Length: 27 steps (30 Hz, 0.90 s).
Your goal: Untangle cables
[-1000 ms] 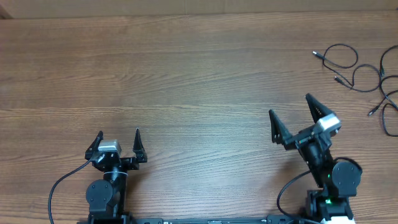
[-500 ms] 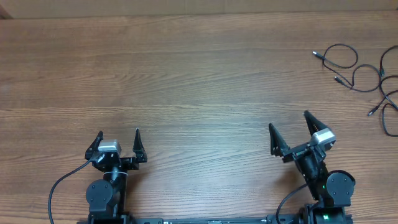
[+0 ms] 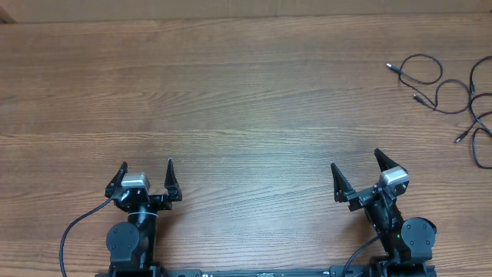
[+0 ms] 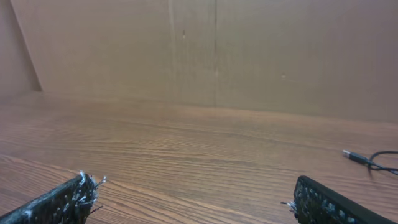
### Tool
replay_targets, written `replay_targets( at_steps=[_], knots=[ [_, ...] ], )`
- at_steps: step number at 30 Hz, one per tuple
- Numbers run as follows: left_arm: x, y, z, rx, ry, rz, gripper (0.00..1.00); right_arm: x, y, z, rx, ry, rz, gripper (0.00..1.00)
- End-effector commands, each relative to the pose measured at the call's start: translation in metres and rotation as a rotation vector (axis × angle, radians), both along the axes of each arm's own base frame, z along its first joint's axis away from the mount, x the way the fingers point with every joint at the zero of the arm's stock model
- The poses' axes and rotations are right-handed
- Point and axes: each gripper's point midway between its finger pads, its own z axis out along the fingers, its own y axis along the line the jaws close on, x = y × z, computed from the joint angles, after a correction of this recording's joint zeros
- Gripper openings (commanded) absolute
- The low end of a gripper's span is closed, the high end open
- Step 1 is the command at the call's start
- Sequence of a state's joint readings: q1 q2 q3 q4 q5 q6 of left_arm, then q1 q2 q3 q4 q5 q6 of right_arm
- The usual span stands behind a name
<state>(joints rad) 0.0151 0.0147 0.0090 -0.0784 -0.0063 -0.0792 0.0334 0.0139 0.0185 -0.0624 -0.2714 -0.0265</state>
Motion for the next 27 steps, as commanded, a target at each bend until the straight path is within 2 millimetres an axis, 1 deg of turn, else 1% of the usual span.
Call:
replay_targets(
  at_steps=[1, 8, 27],
  knots=[
    [0.000, -0.001, 0.001, -0.019, -0.008, -0.005, 1.00, 0.001, -0.004, -0.003, -0.007, -0.003, -0.028, 1.00],
    [0.000, -0.001, 0.001, -0.019, -0.008, -0.005, 1.00, 0.005, -0.017, -0.005, -0.009, 0.008, -0.106, 1.00],
    [0.000, -0.001, 0.001, -0.019, -0.008, -0.005, 1.00, 0.005, -0.018, -0.004, -0.008, 0.004, -0.109, 1.00]
  ],
)
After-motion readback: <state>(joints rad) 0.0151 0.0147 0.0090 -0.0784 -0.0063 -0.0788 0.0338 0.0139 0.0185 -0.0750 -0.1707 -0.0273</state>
